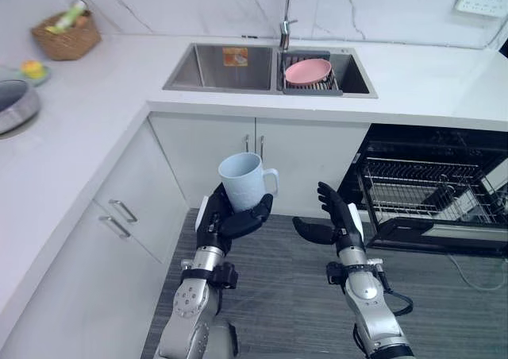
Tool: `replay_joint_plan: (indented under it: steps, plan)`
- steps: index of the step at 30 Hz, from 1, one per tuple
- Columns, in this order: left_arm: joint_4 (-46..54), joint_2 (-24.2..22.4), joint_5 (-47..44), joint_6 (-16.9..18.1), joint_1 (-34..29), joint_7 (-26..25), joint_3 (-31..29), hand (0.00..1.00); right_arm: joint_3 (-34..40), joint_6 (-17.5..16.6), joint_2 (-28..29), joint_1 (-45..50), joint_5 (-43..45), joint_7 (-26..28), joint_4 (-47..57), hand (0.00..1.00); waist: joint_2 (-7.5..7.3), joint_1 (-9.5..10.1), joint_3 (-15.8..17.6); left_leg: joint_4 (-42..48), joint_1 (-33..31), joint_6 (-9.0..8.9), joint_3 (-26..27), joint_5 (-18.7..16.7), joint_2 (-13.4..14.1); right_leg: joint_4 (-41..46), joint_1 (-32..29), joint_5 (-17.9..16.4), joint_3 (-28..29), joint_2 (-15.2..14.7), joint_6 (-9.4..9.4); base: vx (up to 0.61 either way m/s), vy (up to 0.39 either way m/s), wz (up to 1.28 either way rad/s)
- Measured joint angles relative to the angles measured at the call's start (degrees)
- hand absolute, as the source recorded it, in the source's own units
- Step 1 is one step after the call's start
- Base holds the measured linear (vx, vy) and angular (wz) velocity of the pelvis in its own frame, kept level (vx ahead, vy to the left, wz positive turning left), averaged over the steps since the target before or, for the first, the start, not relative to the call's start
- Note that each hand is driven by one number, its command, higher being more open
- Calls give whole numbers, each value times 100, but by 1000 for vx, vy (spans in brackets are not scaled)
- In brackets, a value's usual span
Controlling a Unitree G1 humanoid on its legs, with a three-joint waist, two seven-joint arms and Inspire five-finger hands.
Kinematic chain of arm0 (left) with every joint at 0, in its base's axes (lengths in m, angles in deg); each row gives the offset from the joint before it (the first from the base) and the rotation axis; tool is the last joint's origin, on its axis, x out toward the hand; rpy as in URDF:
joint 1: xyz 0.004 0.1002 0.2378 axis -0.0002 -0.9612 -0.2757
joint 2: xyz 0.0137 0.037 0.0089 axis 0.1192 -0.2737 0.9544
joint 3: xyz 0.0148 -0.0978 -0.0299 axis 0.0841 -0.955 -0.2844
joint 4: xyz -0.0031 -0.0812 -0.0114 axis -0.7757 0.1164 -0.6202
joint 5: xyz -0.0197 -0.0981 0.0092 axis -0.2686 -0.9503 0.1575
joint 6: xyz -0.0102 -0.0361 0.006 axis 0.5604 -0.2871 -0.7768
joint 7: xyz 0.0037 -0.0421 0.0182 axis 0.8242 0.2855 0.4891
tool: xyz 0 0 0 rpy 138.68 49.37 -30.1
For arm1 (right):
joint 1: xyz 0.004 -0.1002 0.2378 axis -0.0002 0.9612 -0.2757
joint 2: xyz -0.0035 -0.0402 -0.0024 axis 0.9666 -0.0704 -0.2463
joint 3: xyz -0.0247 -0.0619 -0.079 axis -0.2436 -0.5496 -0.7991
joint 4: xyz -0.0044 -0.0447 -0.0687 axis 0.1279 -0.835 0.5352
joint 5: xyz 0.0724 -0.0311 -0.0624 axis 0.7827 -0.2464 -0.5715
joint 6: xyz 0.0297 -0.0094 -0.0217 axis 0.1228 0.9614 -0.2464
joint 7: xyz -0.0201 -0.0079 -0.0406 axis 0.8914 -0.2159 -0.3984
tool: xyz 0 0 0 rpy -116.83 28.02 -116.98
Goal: Walk over to the sink, pick up the cup, carry it to the dishwasher, place the cup inside the dishwasher, then close the dishwasher door
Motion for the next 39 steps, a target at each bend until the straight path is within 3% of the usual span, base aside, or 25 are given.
replay_joint_plan:
  steps: [1,2,3,4,6,7,9,10,11,12,13,14,15,16,17,19,22,23,24,25,28,32,39]
  plan:
    - [0,112,82,0,-3,-26,14,30,-26,-1,95,-2,1,7,0,90,-44,-15,23,-78,377,111,278,-136,-1,1013,-428,153,-235,-147,213,353,197,-94]
    - [-2,172,112,-6,-10,-91,15,30,-55,-1,157,-4,1,13,0,90,-57,-83,42,-275,831,164,473,-231,-9,1718,-712,74,-705,-294,10,360,161,-85]
    - [1,169,111,-3,-10,-119,3,30,-82,-2,163,-11,1,12,1,90,-60,-106,38,-430,1036,168,570,-238,-4,1917,-847,7,-1003,-342,-121,349,91,-78]
    - [35,166,112,35,-9,-183,-31,30,-170,-16,158,-76,2,13,8,90,-56,-133,26,-760,1376,160,783,-235,31,2001,-1119,-143,-1564,-374,-405,335,40,-75]
    - [120,159,112,100,2,-206,-131,30,-265,-80,178,-261,18,35,18,90,-59,-163,21,-1119,1699,76,1086,-232,80,1628,-1495,-281,-2465,-479,-654,353,13,-89]
    - [127,158,113,125,64,-213,-230,30,-279,-120,184,-409,182,82,31,90,-48,-180,18,-1312,1873,21,1297,-231,133,891,-1681,-229,-3196,-507,-777,324,-9,-73]
    - [125,159,114,131,93,-250,-329,30,-281,-123,192,-479,336,114,77,90,-65,-218,7,-1434,2046,-132,1443,-257,161,-74,-1696,171,-3718,-342,-977,323,-30,-52]
    - [103,160,113,142,98,-317,-380,30,-282,-128,204,-424,456,136,214,90,-109,-278,-20,-1451,2208,-370,1429,-396,151,-669,-1603,1122,-3691,-132,-1256,448,-77,-38]
    - [-131,13,138,157,122,-362,-404,30,-270,-143,83,-368,461,146,239,90,169,-326,-75,-1396,2339,-496,1405,-496,388,-648,-1474,1094,-3757,124,-1239,462,-74,-34]
    - [-210,-28,187,156,126,-366,-422,30,-269,-143,47,-343,463,160,249,90,239,-328,-118,-1281,2348,-499,1395,-495,512,-741,-1386,1028,-3730,245,-1256,561,-128,-50]
    - [-334,-93,218,156,175,-370,-474,30,-267,-143,-18,-341,523,204,273,90,355,-320,-124,-792,2286,-538,1372,-440,795,-977,-1191,1004,-3652,555,-1281,499,-146,-71]
    - [-450,-105,218,156,238,-368,-486,30,-248,-143,-49,-313,669,222,316,90,391,-321,-105,53,2102,-479,1254,-171,1087,-1272,-905,999,-3536,832,-1297,488,-166,-75]
    - [-532,-108,218,154,269,-367,-486,30,-229,-143,-55,-280,689,223,350,90,395,-320,-103,497,1989,-423,1156,83,1198,-1428,-730,1000,-3454,936,-1299,373,-109,-78]
    - [-655,-88,219,152,279,-364,-493,30,-218,-144,-60,-174,819,227,519,90,396,-309,-95,1409,1713,-304,859,668,1342,-1765,-325,1010,-3243,1061,-1308,293,-45,-64]
    - [-689,-101,220,153,285,-360,-465,30,-204,-151,-82,-125,907,235,638,90,409,-308,-102,1757,1550,-330,723,575,1333,-1906,-174,1012,-3147,1094,-1304,359,-5,-83]
    - [-712,-131,275,154,328,-330,-437,30,-87,-273,-87,-104,1241,237,963,90,398,-299,-96,2093,841,-263,431,55,1134,-2282,252,1058,-2690,1081,-1230,390,58,-97]
    - [-727,-126,337,154,379,-366,-481,30,-114,-331,-86,-98,1666,358,1040,90,387,-226,-81,751,387,-324,-150,-180,632,-2337,552,1060,-2092,892,-1174,340,167,-116]
    - [-727,-127,342,154,400,-370,-490,30,-119,-332,-92,-93,1753,396,1045,90,385,-201,-74,286,391,-364,-330,-144,489,-2316,588,1026,-2005,840,-1108,203,187,-88]
    - [-726,-130,397,155,453,-381,-505,30,-135,-334,-112,-69,1818,435,1086,90,424,-158,-87,-569,431,-436,-605,167,344,-2238,598,932,-1885,784,-952,243,262,-110]
    - [-793,-125,490,170,627,-437,-532,30,-168,-385,-169,30,2018,530,1169,90,550,-153,-28,-1120,525,-510,-910,1098,283,-2115,689,732,-1659,823,-686,285,305,-88]
    - [-868,79,559,165,910,-491,-607,30,-253,-385,-77,246,2408,711,1292,90,259,-312,10,-1442,798,-381,-746,1146,-47,-2081,705,653,-1468,443,-556,161,189,-24]
    - [-867,149,559,165,955,-586,-741,30,-417,-382,-66,243,2763,1014,1526,90,184,-284,32,-1747,1173,-300,-472,1120,-159,-2250,847,691,-1249,317,-493,80,96,-28]
    - [-822,129,668,160,956,-390,-529,30,-566,-383,-111,208,2915,1191,1824,90,118,-320,-11,-1958,1199,-282,-274,1124,-118,-2523,756,831,-1020,378,-457,15,5,-21]
